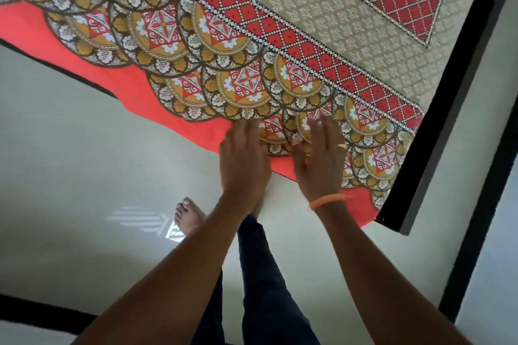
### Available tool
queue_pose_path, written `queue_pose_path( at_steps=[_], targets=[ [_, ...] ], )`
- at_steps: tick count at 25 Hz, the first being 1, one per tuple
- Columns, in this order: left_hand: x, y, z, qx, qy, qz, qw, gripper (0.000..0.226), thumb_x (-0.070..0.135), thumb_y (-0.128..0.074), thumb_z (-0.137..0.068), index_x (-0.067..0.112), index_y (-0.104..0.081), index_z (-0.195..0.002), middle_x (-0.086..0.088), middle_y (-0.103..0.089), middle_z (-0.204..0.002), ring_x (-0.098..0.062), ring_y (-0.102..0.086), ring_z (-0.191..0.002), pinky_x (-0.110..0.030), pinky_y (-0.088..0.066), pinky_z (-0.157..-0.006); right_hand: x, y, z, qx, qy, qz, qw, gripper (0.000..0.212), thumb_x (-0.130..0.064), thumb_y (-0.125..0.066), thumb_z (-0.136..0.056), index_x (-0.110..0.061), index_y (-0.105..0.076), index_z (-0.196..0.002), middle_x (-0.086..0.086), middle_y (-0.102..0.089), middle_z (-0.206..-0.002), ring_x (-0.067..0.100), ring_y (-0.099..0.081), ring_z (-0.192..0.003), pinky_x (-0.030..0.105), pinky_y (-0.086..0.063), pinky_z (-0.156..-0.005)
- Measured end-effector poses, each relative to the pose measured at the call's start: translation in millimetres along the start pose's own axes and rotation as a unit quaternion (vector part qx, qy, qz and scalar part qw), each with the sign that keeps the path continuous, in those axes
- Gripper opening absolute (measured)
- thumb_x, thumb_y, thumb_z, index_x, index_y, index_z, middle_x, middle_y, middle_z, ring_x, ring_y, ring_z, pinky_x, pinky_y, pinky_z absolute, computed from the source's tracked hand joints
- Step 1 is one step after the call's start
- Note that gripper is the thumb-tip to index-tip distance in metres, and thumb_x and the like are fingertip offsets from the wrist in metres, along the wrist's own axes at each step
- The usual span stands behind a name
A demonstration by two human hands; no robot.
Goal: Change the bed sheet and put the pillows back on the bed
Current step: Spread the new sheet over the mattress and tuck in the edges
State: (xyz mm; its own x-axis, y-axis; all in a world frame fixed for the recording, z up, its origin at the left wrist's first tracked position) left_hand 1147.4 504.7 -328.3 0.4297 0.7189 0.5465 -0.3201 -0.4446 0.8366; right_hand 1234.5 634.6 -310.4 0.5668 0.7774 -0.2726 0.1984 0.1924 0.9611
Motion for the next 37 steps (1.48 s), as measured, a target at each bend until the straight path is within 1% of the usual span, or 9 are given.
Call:
queue_pose_path(
  at_steps=[5, 8, 14, 18, 22, 26, 30, 33, 37],
  targets=[
    [56, -58, 28, -0.243, -0.248, -0.185, 0.919, 0.096, 0.029, -0.06, -0.078, 0.007, -0.009, -0.157, -0.024, 0.004, -0.163, -0.046, 0.007, -0.149, -0.06, -0.006, -0.118, 74, -21, 60, -0.15, -0.106, 0.135, 0.974, 0.078, -0.06, -0.033, -0.097, -0.017, -0.008, -0.157, 0.014, 0.002, -0.164, 0.031, 0.003, -0.151, 0.054, -0.005, -0.121],
    [64, -63, 58, -0.272, -0.239, -0.188, 0.913, 0.099, 0.029, -0.067, -0.07, 0.004, -0.021, -0.154, -0.027, -0.01, -0.161, -0.048, -0.006, -0.148, -0.062, -0.013, -0.116, 111, -10, 111, -0.154, -0.198, 0.11, 0.962, 0.084, -0.061, -0.039, -0.095, -0.022, 0.002, -0.157, 0.014, 0.008, -0.163, 0.032, 0.007, -0.151, 0.053, -0.013, -0.119],
    [134, -70, 48, -0.189, -0.33, -0.085, 0.921, 0.036, 0.013, -0.066, -0.076, 0.01, -0.063, -0.112, -0.009, -0.062, -0.113, -0.029, -0.056, -0.102, -0.04, -0.046, -0.086, 200, 23, 130, 0.017, -0.642, -0.133, 0.755, 0.068, -0.054, -0.028, -0.102, 0.001, -0.055, -0.129, 0.027, -0.06, -0.126, 0.044, -0.055, -0.116, 0.04, -0.043, -0.092],
    [173, -108, 47, -0.259, -0.362, -0.148, 0.883, 0.073, 0.023, -0.05, -0.089, 0.008, -0.022, -0.155, -0.016, -0.016, -0.163, -0.037, -0.011, -0.15, -0.055, -0.016, -0.119, 197, 35, 61, 0.089, -0.433, -0.192, 0.876, 0.051, -0.04, -0.035, -0.102, -0.016, -0.037, -0.146, 0.009, -0.04, -0.151, 0.018, -0.036, -0.139, 0.021, -0.028, -0.109],
    [170, -135, 60, -0.321, -0.412, -0.247, 0.816, 0.099, 0.034, -0.057, -0.082, 0.009, 0.001, -0.158, -0.015, 0.01, -0.164, -0.034, 0.018, -0.15, -0.054, 0.007, -0.12, 181, -1, 56, -0.038, -0.305, -0.059, 0.95, 0.061, -0.043, -0.024, -0.103, -0.021, -0.008, -0.157, 0.006, -0.002, -0.165, 0.025, -0.001, -0.152, 0.046, -0.007, -0.122],
    [175, -147, 64, -0.37, -0.456, -0.264, 0.765, 0.096, 0.029, -0.054, -0.084, 0.01, 0.004, -0.157, -0.011, 0.012, -0.165, -0.027, 0.017, -0.151, -0.046, 0.011, -0.122, 195, -6, 82, 0.011, -0.408, -0.234, 0.882, 0.058, -0.042, -0.029, -0.105, -0.021, -0.013, -0.156, 0.008, -0.017, -0.162, 0.026, -0.025, -0.147, 0.038, -0.027, -0.117],
    [198, -129, 64, -0.41, -0.457, -0.081, 0.785, 0.062, 0.009, -0.053, -0.086, 0.005, -0.041, -0.147, -0.015, -0.036, -0.156, -0.031, -0.027, -0.147, -0.045, -0.018, -0.123, 233, 1, 92, -0.013, -0.647, -0.297, 0.702, 0.048, -0.034, -0.028, -0.106, -0.001, -0.057, -0.127, 0.024, -0.059, -0.129, 0.035, -0.057, -0.116, 0.035, -0.044, -0.094],
    [198, -90, 25, -0.248, -0.371, 0.045, 0.894, 0.035, 0.004, -0.049, -0.084, 0.002, -0.067, -0.114, -0.017, -0.065, -0.123, -0.034, -0.057, -0.12, -0.047, -0.046, -0.103, 238, 42, 69, 0.041, -0.617, -0.069, 0.783, 0.036, -0.021, -0.044, -0.099, 0.0, -0.05, -0.127, 0.024, -0.049, -0.134, 0.043, -0.05, -0.121, 0.044, -0.042, -0.095],
    [112, -48, -68, -0.126, -0.236, -0.102, 0.958, 0.051, 0.028, -0.043, -0.098, 0.005, -0.047, -0.143, -0.023, -0.034, -0.155, -0.041, -0.029, -0.144, -0.052, -0.025, -0.117, 163, 33, -27, 0.013, -0.271, -0.008, 0.962, 0.057, -0.032, -0.041, -0.097, -0.002, -0.036, -0.145, 0.023, -0.028, -0.155, 0.038, -0.026, -0.144, 0.05, -0.022, -0.116]
  ],
)
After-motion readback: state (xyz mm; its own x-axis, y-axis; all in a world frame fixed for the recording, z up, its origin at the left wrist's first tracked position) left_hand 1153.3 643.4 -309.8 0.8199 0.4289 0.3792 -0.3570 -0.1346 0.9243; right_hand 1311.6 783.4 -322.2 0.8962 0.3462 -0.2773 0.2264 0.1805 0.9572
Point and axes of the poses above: each hand's wrist, its own z-axis away from the middle knuckle, its own y-axis out of the back of the hand, x = y × z, the point moved 5 cm from there along -z, towards the middle knuckle
